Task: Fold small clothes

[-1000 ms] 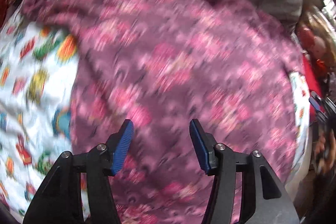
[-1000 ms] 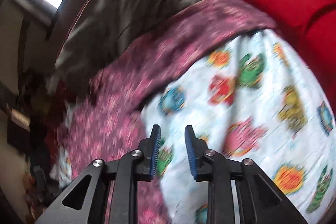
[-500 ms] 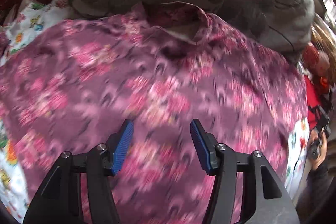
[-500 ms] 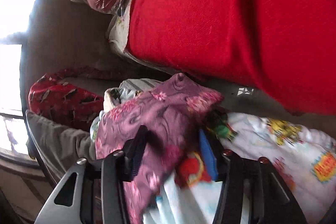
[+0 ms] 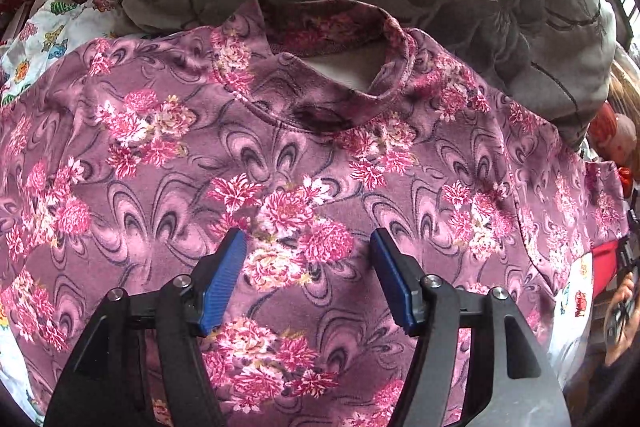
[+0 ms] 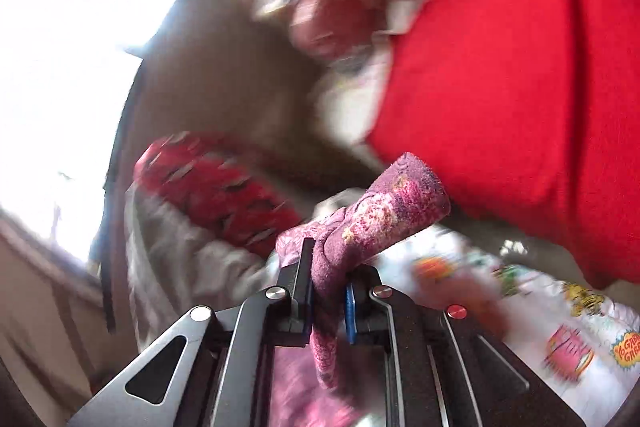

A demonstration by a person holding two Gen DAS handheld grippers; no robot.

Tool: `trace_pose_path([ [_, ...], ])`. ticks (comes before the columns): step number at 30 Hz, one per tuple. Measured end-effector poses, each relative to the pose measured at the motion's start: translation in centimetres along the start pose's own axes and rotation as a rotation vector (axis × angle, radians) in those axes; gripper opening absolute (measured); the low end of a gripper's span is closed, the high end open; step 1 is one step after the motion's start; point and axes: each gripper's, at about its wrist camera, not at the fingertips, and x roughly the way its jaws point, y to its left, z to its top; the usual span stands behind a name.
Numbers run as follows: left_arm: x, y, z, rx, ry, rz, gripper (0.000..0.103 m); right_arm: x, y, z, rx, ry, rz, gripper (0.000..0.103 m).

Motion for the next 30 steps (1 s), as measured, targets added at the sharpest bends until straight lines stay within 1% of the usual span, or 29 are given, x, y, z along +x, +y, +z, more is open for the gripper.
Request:
trace_pose_path([
  [3,-0.6,0.2,-0.7,-0.012,0.006,-0.014,0.063,0.0,4.5,-2.4,-0.131,0.065,0.029,0.011],
  [6,-1.4,1.1,-1.2,-0.026,0.015,-0.038,0.063,0.2,8.4,-5.8,-0.255,0.130,0.027,0.011],
  [11,-2.9,3.1,-2.0,-0.042,0.020,-0.076,0.063,2.0,13.1,-11.1,-0.361,0.230,0.039,0.011],
  [19,-5.3,7.9,-2.1,-0.065,0.004,-0.112,0.064,5.3,18.7,-20.6,-0.484,0.390,0.081,0.011],
  [23,-6.8,11.4,-1.9,-0.095,-0.007,-0.134,0.063,6.8,21.2,-25.6,-0.545,0.467,0.101,0.011],
  [25,-7.3,12.1,-1.6,-0.108,-0.015,-0.135,0.063,7.2,22.4,-28.3,-0.583,0.502,0.108,0.011],
  [30,-8.3,15.1,-1.5,-0.143,-0.026,-0.127,0.064,8.2,24.9,-33.7,-0.654,0.571,0.119,0.011],
])
